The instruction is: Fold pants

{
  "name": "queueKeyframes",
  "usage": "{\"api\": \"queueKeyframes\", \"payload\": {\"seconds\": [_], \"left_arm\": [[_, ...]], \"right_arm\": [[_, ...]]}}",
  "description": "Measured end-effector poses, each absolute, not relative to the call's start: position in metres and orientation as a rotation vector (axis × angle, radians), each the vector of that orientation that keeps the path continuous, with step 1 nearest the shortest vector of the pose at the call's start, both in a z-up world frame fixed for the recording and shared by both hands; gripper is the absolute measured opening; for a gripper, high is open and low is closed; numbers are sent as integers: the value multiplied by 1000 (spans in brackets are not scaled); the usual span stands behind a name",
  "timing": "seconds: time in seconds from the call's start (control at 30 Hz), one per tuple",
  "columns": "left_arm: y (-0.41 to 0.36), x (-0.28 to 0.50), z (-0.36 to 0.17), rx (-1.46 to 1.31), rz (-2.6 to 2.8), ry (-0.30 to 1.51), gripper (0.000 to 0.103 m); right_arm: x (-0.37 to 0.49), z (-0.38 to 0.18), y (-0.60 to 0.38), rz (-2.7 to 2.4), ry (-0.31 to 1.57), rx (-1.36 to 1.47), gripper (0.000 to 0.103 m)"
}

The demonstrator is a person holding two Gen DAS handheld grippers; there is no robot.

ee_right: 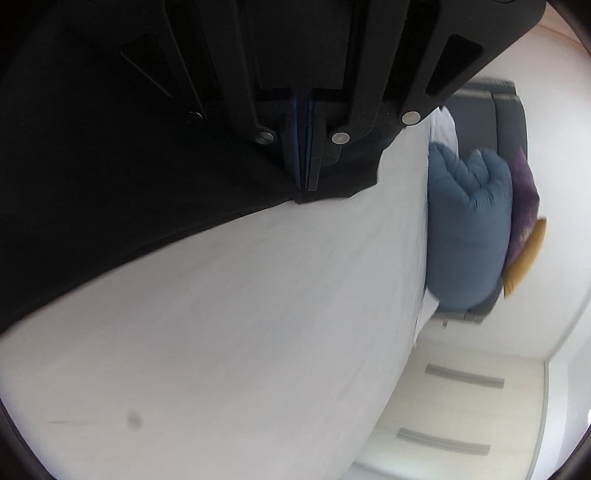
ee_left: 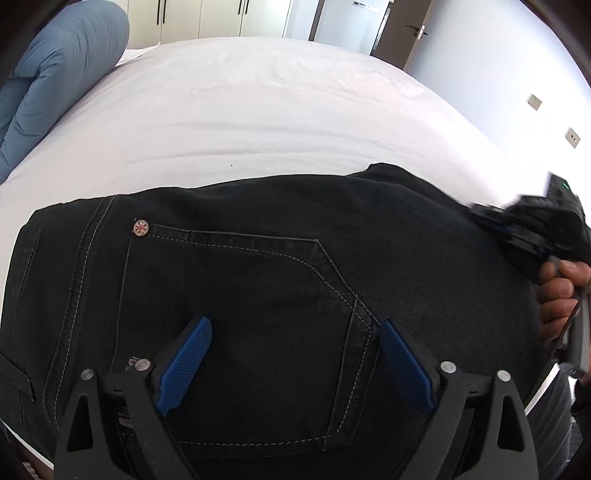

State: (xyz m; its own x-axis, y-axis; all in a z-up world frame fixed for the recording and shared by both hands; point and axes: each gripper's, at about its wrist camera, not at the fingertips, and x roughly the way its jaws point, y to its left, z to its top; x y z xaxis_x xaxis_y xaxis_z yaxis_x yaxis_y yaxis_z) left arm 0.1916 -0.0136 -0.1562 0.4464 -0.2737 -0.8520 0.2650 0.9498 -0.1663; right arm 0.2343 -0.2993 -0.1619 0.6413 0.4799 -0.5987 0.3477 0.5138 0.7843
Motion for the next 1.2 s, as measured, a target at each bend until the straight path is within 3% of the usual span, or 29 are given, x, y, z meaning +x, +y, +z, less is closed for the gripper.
{"api": "queueKeyframes", "payload": {"seconds": [0.33,0.4,0.5,0.6,0.77,0.8,0.93,1.03,1.13,1.2], "left_arm": [[-37,197,-149,-27,-289,1083,97],[-43,194,-139,-40,-293,1070,97],[-70,188,-127,-36,-343,1044,97],[-112,183,-123,4,-415,1044,97],[-155,174,-137,73,-513,1088,97],[-160,171,-141,90,-522,1099,97],[-154,165,-147,87,-535,1089,97],[-134,167,-148,57,-524,1086,96],[-110,165,-142,8,-487,1078,85],[-98,166,-133,-37,-473,1055,85]], "right_arm": [[57,-121,-546,-514,551,1085,0],[29,-106,-568,-632,505,1085,8],[26,-90,-559,-423,460,1133,8],[55,-85,-496,-119,545,1104,7],[100,-139,-389,117,807,1083,7],[101,-154,-390,82,846,1068,0],[79,-159,-443,-16,733,1116,0],[51,-152,-539,-217,650,1133,0],[25,-136,-583,-362,559,1157,0],[21,-119,-586,-377,542,1122,8]]}}
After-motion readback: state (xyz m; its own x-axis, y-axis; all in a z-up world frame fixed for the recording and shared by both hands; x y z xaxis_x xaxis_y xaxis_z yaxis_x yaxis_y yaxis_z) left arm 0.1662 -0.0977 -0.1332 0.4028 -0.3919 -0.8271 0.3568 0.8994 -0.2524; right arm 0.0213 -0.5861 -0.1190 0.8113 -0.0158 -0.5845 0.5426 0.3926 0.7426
